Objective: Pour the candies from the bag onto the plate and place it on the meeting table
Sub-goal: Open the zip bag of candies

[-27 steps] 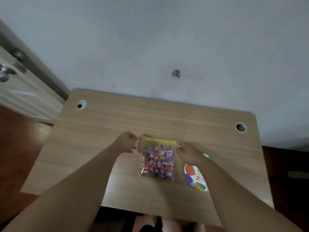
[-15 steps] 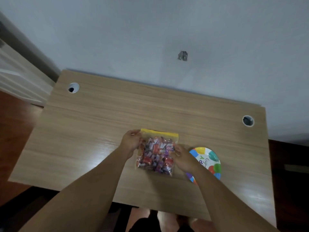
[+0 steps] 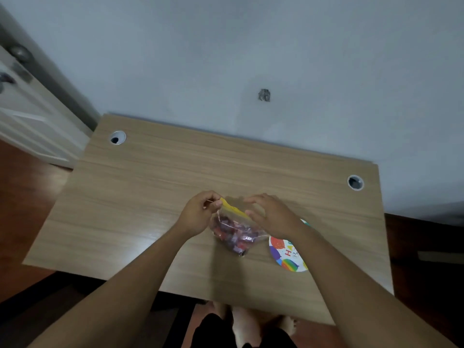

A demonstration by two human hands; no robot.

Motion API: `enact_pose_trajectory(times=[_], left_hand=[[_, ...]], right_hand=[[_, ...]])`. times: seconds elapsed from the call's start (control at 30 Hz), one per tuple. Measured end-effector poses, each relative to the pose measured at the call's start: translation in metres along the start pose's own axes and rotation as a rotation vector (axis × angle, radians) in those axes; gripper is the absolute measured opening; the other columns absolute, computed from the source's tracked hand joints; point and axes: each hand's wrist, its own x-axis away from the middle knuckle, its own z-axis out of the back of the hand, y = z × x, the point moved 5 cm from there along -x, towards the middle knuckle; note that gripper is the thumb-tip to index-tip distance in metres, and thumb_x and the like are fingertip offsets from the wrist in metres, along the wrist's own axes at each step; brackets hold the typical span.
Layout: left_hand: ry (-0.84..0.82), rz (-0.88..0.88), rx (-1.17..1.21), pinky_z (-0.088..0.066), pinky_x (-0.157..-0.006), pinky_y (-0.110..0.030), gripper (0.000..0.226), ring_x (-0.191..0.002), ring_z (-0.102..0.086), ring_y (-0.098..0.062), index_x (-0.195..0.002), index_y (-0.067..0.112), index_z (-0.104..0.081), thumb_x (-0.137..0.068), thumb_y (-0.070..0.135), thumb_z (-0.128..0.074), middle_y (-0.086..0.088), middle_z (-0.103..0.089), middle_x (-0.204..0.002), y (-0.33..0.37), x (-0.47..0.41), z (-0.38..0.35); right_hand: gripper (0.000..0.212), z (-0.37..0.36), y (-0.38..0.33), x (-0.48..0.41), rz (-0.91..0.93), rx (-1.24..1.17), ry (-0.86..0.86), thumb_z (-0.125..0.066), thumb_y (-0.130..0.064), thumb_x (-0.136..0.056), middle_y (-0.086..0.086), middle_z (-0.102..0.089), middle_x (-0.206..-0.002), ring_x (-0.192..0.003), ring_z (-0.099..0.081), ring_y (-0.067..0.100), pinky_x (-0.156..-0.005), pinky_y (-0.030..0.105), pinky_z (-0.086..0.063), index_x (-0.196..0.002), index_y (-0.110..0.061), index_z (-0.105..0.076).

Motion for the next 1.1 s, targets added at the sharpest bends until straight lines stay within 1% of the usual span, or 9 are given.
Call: enact_pose_trajectory(times=[0.17,0.3,0.43,0.53,0.6,0.7,0.87,0.97,1.1], left_hand=[[-0.008,-0.035,0.059,-0.056,-0.097,-0.065,0.011,-0.087,-0.064,-0.022,-0.084,0.027,-0.076,-0.093,0.025,-0.07,-0.005,-0.07,-0.086,0.016,0.023,0.003],[0.015,-0.035,0.078,-0.056,-0.095,-0.063,0.016,-0.087,-0.065,-0.02,-0.08,0.038,-0.078,-0.092,0.029,-0.072,0.006,-0.073,-0.083,0.023,0.04,0.005],[0.057,-0.021,0.082,-0.058,-0.096,-0.061,0.015,-0.088,-0.067,-0.022,-0.087,0.027,-0.079,-0.096,0.017,-0.073,-0.001,-0.075,-0.089,0.021,0.053,0.007],[0.132,0.016,0.142,-0.062,-0.098,-0.055,0.02,-0.094,-0.076,-0.03,-0.122,0.007,-0.075,-0.103,0.009,-0.069,-0.011,-0.074,-0.114,0.017,0.06,0.004],[0.217,0.084,0.217,-0.064,-0.093,-0.047,0.026,-0.086,-0.077,-0.024,-0.131,0.0,-0.067,-0.106,0.009,-0.066,-0.01,-0.068,-0.115,0.016,0.068,0.002],[0.229,0.245,0.308,-0.064,-0.08,-0.035,0.02,-0.077,-0.073,-0.019,-0.109,0.002,-0.063,-0.107,0.021,-0.065,-0.017,-0.068,-0.107,0.013,0.081,-0.007],[-0.071,0.425,0.286,-0.062,-0.077,-0.03,0.037,-0.088,-0.077,-0.02,-0.102,0.014,-0.064,-0.094,0.048,-0.079,-0.011,-0.081,-0.103,0.013,0.102,-0.032],[-0.021,0.381,0.317,-0.062,-0.068,-0.025,0.033,-0.077,-0.077,-0.018,-0.098,0.012,-0.06,-0.092,0.032,-0.085,-0.014,-0.077,-0.093,0.012,0.101,-0.033],[-0.007,0.346,0.305,-0.063,-0.063,-0.026,0.03,-0.058,-0.074,-0.009,-0.082,0.015,-0.053,-0.097,0.008,-0.078,-0.008,-0.07,-0.077,-0.001,0.099,-0.031]], right_hand=[[0.02,-0.006,-0.013,0.018,-0.042,-0.125,0.001,-0.067,-0.034,-0.098,-0.009,-0.083,-0.106,-0.097,-0.076,0.011,-0.092,0.035,-0.059,-0.11,-0.028,-0.082],[0.025,-0.017,-0.029,0.03,-0.031,-0.102,-0.001,-0.063,-0.044,-0.102,-0.009,-0.081,-0.098,-0.081,-0.064,0.003,-0.069,0.007,-0.042,-0.107,-0.028,-0.082],[0.021,-0.027,-0.035,0.038,-0.026,-0.123,0.045,-0.065,-0.036,-0.102,-0.003,-0.082,-0.096,-0.084,-0.067,0.013,-0.072,0.027,-0.041,-0.103,-0.025,-0.083],[0.018,-0.033,-0.032,0.04,-0.101,-0.147,0.12,-0.07,-0.031,-0.098,-0.002,-0.082,-0.088,-0.078,-0.066,0.012,-0.073,0.026,-0.041,-0.092,-0.022,-0.084],[0.013,-0.037,-0.028,0.041,-0.193,-0.246,0.155,-0.076,-0.03,-0.094,-0.005,-0.083,-0.086,-0.081,-0.073,0.011,-0.075,0.026,-0.048,-0.09,-0.021,-0.086],[0.011,-0.043,-0.025,0.048,-0.302,-0.38,0.187,-0.085,-0.031,-0.087,-0.007,-0.083,-0.083,-0.082,-0.076,0.009,-0.075,0.026,-0.055,-0.089,-0.021,-0.087],[0.014,-0.057,-0.028,0.052,-0.347,-0.518,0.143,-0.088,-0.023,-0.082,-0.008,-0.074,-0.061,-0.054,-0.063,0.008,-0.063,0.027,-0.051,-0.071,-0.023,-0.081],[0.018,-0.067,-0.032,0.056,-0.352,-0.689,0.045,-0.094,-0.019,-0.079,0.01,-0.071,-0.067,-0.062,-0.06,0.024,-0.064,0.036,-0.05,-0.07,-0.019,-0.079],[0.013,-0.066,-0.033,0.062,-0.384,-0.815,-0.027,-0.088,-0.02,-0.089,0.014,-0.071,-0.082,-0.075,-0.065,0.023,-0.057,0.024,-0.054,-0.087,-0.011,-0.078]])
